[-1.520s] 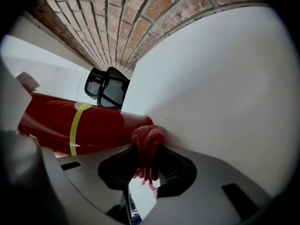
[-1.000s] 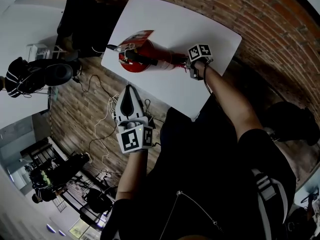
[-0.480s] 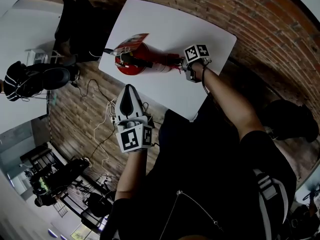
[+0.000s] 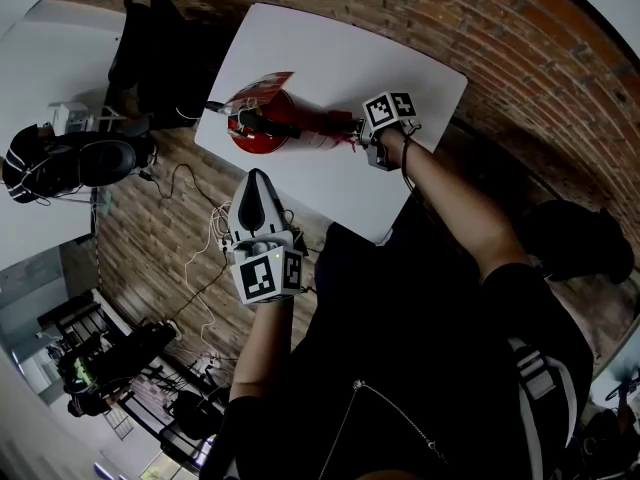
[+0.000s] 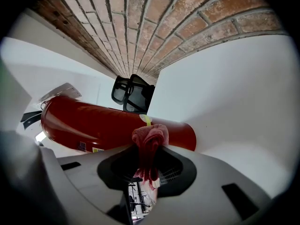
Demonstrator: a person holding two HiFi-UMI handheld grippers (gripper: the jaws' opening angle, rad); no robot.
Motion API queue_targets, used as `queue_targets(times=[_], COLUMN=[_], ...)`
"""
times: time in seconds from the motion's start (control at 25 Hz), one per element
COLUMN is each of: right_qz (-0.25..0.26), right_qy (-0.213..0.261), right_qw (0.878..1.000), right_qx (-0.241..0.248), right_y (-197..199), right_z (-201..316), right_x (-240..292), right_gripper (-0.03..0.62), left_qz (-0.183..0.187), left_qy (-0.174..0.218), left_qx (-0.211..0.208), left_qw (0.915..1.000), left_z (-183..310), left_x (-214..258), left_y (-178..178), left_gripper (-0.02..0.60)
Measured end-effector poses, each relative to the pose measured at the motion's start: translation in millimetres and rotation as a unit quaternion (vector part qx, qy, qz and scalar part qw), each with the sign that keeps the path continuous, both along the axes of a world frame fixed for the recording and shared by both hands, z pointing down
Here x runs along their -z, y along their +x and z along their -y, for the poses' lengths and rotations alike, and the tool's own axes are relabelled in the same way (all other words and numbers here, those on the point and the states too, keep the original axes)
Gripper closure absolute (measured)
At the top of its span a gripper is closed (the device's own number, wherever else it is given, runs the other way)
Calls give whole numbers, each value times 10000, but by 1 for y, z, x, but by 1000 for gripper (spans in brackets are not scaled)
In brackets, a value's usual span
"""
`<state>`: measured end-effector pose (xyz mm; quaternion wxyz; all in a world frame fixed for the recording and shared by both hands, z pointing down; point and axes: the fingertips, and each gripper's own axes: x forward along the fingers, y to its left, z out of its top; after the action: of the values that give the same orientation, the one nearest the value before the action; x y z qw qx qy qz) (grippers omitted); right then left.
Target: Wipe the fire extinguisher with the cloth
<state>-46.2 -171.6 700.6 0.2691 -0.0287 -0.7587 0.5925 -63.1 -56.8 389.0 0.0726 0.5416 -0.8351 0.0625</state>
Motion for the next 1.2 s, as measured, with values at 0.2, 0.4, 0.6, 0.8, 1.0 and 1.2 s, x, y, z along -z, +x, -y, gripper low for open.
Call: queue_targets(times=[0.2, 0.4, 0.6, 0.8, 1.0, 1.2], right_qz=[141, 321, 510, 735, 849, 950], right_qy=[-10, -5, -57, -56, -50, -17], right_qw=[9999, 9994, 9986, 9972, 9963, 9954], right_qx=[-51, -94, -119, -150, -139, -89], right_y=[1, -2, 1, 3, 2, 3], right_z=[2, 3, 1, 1, 2, 1], right_x=[15, 35, 59, 81, 97, 118], right_gripper=[490, 490, 490, 490, 490, 490], left_qz=[10, 0, -9, 38, 46, 35], left_qy=[23, -21, 26, 7, 28, 30], left_qx=[-5, -25, -49, -85, -103, -78], left_qw=[10000, 10000, 10000, 10000, 9999, 10000], left_z=[2, 3, 8, 10, 13, 12], left_x=[1, -3, 2, 3, 2, 2], left_y=[1, 0, 5, 7, 8, 9], left_gripper=[571, 571, 571, 571, 571, 572])
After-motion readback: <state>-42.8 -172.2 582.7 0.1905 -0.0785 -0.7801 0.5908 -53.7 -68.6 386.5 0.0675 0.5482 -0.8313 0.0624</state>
